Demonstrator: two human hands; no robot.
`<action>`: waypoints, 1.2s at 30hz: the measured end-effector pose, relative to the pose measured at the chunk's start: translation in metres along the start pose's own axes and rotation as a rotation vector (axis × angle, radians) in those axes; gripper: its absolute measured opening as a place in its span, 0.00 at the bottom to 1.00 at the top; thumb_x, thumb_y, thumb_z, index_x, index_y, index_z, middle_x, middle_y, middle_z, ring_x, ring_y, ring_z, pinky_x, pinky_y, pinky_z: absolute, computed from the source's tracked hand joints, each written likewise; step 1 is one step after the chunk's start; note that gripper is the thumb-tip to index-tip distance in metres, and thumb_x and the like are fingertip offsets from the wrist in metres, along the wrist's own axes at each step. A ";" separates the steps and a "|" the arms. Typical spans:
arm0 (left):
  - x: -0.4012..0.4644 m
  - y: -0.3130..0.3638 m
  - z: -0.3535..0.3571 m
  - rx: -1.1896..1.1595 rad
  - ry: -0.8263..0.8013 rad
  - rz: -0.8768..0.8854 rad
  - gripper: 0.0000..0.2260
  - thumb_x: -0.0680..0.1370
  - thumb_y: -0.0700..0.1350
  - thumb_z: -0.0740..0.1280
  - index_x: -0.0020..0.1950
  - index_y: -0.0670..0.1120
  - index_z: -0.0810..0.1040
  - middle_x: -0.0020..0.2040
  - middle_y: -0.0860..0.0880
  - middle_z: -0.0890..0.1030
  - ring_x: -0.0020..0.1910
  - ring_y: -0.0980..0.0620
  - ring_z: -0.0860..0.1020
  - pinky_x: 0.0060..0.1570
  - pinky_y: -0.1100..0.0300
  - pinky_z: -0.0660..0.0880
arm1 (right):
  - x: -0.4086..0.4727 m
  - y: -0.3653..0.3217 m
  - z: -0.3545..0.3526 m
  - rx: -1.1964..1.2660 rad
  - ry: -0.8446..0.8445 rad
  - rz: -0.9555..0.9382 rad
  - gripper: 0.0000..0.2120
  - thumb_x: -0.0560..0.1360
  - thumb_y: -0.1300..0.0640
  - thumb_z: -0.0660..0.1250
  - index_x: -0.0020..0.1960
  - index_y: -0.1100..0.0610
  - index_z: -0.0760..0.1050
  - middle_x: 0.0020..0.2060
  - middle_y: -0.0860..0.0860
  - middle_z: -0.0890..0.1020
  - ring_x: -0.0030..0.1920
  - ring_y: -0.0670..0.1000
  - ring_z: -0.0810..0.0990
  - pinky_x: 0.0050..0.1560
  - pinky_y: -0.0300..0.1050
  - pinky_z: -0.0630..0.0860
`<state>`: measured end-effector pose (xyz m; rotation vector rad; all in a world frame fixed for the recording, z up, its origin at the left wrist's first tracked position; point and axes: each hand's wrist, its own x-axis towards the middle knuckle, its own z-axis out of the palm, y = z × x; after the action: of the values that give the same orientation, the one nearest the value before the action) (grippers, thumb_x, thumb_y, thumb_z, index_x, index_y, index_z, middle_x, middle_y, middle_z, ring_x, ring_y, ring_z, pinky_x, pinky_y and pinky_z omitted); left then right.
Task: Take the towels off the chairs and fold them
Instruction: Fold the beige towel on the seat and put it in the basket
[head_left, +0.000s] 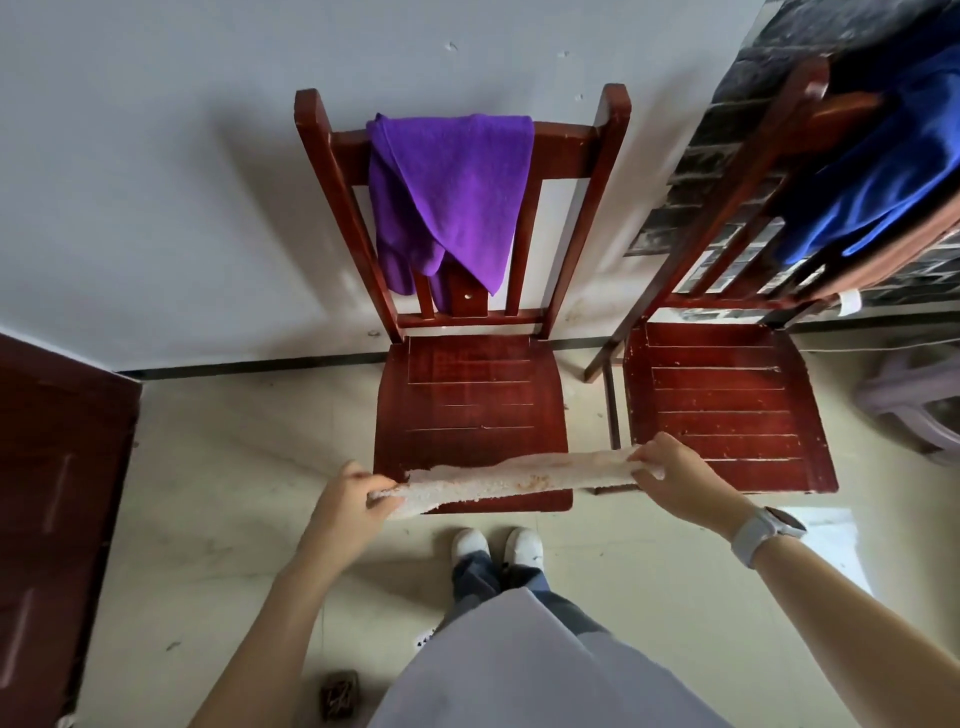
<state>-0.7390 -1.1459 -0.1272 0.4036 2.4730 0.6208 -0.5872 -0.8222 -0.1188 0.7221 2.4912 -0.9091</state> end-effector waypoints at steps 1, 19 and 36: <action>-0.004 -0.002 0.002 -0.039 0.021 0.019 0.04 0.71 0.41 0.71 0.43 0.41 0.81 0.45 0.48 0.70 0.41 0.50 0.73 0.43 0.63 0.64 | -0.001 0.004 0.001 -0.008 0.048 -0.029 0.08 0.74 0.65 0.62 0.49 0.65 0.78 0.40 0.50 0.69 0.45 0.54 0.73 0.45 0.39 0.69; 0.217 -0.016 0.051 -0.512 0.343 -0.245 0.17 0.78 0.48 0.62 0.64 0.42 0.70 0.60 0.46 0.76 0.55 0.51 0.74 0.50 0.62 0.69 | 0.228 0.000 0.039 0.239 0.438 0.191 0.18 0.76 0.65 0.57 0.66 0.62 0.67 0.62 0.62 0.72 0.61 0.60 0.72 0.59 0.46 0.67; 0.203 -0.137 0.231 -0.193 0.193 -0.682 0.19 0.75 0.46 0.66 0.59 0.35 0.71 0.55 0.37 0.77 0.55 0.39 0.75 0.52 0.53 0.69 | 0.207 0.099 0.231 0.197 0.018 0.613 0.17 0.73 0.51 0.66 0.52 0.61 0.66 0.48 0.60 0.78 0.49 0.62 0.76 0.45 0.49 0.70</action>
<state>-0.7886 -1.1008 -0.4568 -0.5804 2.4720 0.6079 -0.6517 -0.8445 -0.4373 1.4541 2.0039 -0.9058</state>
